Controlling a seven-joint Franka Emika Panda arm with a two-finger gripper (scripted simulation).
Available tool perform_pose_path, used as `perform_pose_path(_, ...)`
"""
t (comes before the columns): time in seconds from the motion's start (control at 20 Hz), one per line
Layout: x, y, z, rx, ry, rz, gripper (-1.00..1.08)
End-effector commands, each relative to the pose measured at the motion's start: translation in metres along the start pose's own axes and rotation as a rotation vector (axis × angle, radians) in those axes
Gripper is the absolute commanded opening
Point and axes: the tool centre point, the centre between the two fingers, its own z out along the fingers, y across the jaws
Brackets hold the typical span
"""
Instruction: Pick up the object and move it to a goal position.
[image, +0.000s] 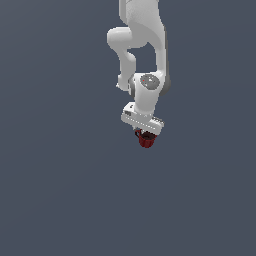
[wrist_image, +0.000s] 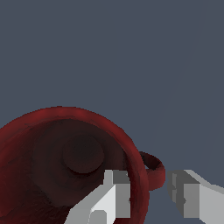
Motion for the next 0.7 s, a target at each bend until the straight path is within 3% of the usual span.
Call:
perform_pose_path(0.0, 0.0, -0.001, 0.0, 0.0, 0.0, -0.001, -1.0)
perform_pose_path(0.65, 0.009, -0.018, -0.046, 0.001, 0.0, -0.001, -1.0)
